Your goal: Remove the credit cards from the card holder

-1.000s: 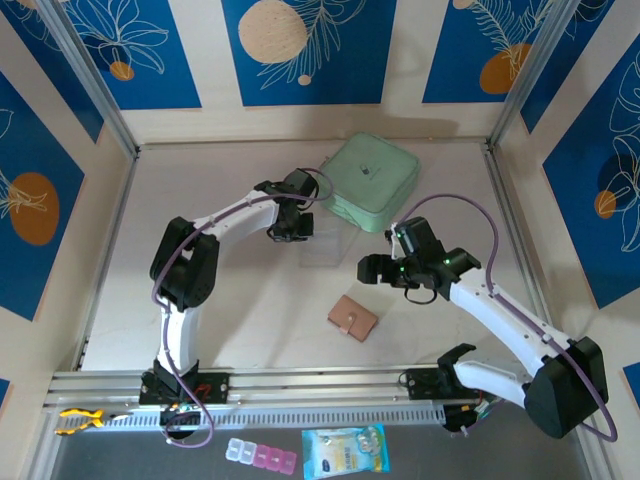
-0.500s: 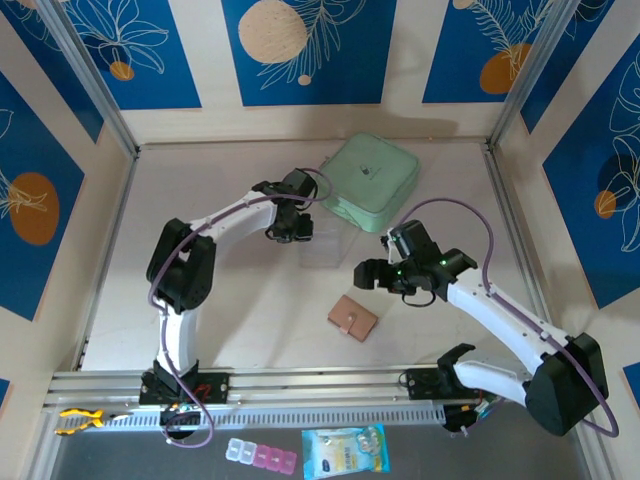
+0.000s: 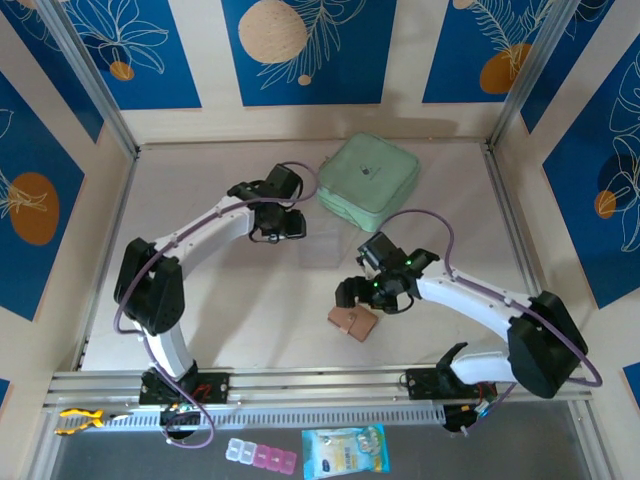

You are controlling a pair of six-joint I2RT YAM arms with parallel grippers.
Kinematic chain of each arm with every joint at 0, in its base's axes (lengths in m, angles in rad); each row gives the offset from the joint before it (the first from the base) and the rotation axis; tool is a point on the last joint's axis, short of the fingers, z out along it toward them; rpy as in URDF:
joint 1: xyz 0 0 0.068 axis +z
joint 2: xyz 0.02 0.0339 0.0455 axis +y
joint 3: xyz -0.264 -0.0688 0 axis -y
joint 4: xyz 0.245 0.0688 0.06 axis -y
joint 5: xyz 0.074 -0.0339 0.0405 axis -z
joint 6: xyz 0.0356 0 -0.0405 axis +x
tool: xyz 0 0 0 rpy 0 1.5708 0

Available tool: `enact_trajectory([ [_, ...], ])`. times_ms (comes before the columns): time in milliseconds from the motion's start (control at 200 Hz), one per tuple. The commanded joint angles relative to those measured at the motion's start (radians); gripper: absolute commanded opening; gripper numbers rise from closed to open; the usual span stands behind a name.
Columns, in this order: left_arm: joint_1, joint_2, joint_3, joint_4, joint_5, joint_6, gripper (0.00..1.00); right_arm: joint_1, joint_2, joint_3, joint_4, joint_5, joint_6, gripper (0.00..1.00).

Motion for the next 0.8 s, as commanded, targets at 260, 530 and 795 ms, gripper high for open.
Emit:
enact_trajectory([
  [260, 0.114, -0.202, -0.224, 0.040, 0.059, 0.018, 0.37, 0.019, 0.213, 0.148, 0.052, -0.009, -0.059, 0.87],
  [530, 0.206, -0.311, -0.350, 0.045, 0.077, 0.030, 0.37, 0.073, 0.367, 0.264, 0.047, -0.046, -0.095, 0.87],
  [795, 0.260, -0.344, -0.397, 0.044, 0.093, 0.055, 0.37, 0.209, 0.471, 0.401, -0.054, -0.095, -0.131, 0.87],
])
